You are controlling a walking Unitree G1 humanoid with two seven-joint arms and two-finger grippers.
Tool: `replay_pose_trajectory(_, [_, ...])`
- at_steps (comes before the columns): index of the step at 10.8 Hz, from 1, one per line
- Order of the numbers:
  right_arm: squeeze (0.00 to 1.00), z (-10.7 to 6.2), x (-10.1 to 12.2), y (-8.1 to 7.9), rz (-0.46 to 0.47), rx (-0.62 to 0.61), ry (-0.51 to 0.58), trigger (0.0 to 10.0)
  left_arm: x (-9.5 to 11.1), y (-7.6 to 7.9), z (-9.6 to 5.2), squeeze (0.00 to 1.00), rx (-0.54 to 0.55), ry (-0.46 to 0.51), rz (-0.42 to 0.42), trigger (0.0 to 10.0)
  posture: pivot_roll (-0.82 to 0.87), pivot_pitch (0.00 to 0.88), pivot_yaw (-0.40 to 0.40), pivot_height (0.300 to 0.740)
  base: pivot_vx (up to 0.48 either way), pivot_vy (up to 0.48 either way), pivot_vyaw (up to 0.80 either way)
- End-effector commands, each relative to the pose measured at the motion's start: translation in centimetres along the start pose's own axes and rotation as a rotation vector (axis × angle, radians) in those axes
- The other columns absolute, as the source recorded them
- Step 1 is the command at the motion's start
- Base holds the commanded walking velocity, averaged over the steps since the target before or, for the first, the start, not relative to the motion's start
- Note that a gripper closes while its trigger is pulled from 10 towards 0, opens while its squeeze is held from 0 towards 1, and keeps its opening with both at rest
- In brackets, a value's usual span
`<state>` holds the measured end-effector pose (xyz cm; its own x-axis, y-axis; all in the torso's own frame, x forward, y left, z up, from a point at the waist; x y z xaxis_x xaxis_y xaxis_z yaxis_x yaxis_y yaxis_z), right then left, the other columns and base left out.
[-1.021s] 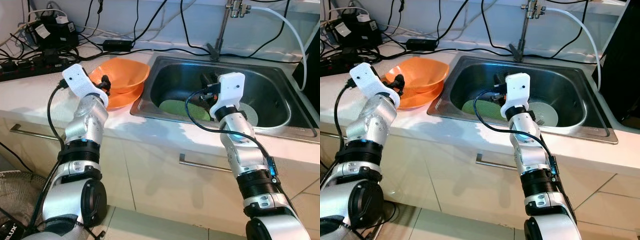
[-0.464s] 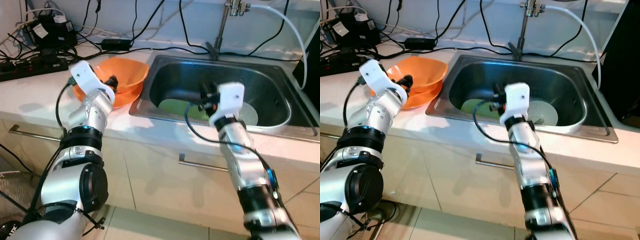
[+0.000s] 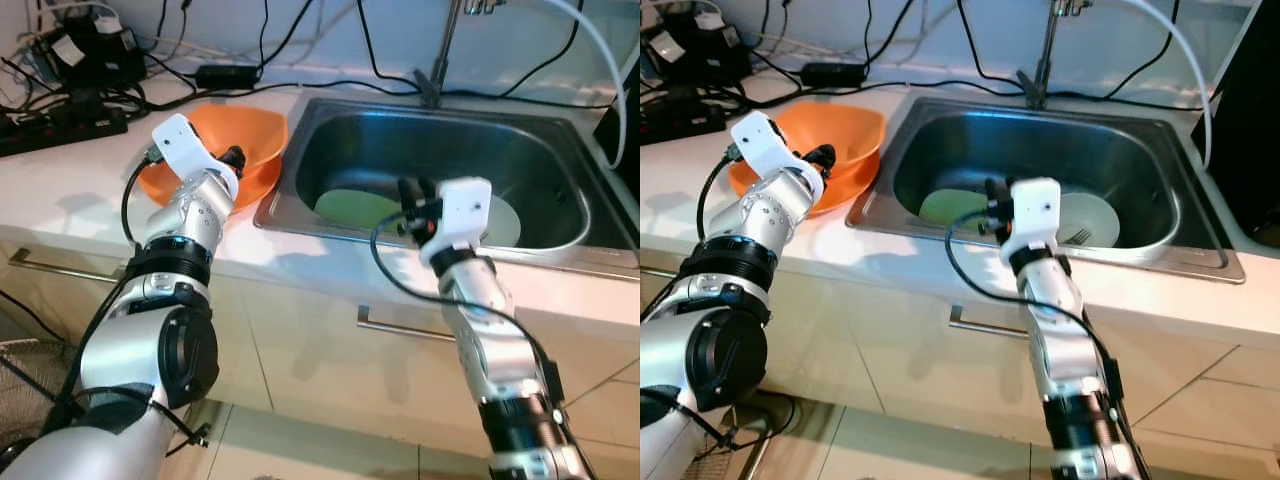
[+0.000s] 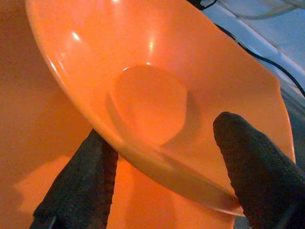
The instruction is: Kitchen organization
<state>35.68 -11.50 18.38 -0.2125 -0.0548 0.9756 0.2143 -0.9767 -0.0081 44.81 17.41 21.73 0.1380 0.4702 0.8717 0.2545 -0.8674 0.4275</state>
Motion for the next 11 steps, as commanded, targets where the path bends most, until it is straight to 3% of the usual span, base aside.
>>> replay_pose_trajectory(1, [0.00,-0.4,0.1,-0.3,0.012,0.006,-0.005,10.0,0.1,0.1,0.1,0.00,0.021,-0.007,-0.008,10.0,0.11,0.171,0.044,0.740,0.000,0.000,0.00])
replay_pose_trajectory(3, [0.00,-0.7,0.0,-0.1,0.004,0.006,-0.022,10.0,-0.4,0.0,0.2,0.00,0.038,-0.027,-0.040,10.0,0.09,0.180,0.040,0.740,0.000,0.000,0.00])
replay_pose_trajectory(4, [0.00,-0.9,0.0,0.1,-0.003,0.003,-0.027,10.0,-0.8,-0.2,0.2,0.00,0.045,-0.032,-0.041,0.0,0.09,0.179,0.035,0.740,0.000,0.000,0.00])
replay_pose_trajectory(11, [0.00,-0.7,-0.1,0.3,-0.020,-0.007,-0.044,10.0,-1.2,-1.3,0.3,0.00,0.099,-0.004,-0.003,0.0,0.09,0.160,0.030,0.740,0.000,0.000,0.00])
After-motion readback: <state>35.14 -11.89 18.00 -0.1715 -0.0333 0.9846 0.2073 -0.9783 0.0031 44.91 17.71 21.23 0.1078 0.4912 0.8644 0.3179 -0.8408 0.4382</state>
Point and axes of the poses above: a point about 5 cm out from each wrist's last joint towards the gripper, its own z axis pointing out of the wrist towards the gripper, its own x axis along the axis of the wrist's last joint, y = z × x, the point moved 3 cm from there along z, pointing out of the wrist towards the gripper, and after that the axes turned 4 degrees about z, right-handed, at the moved point
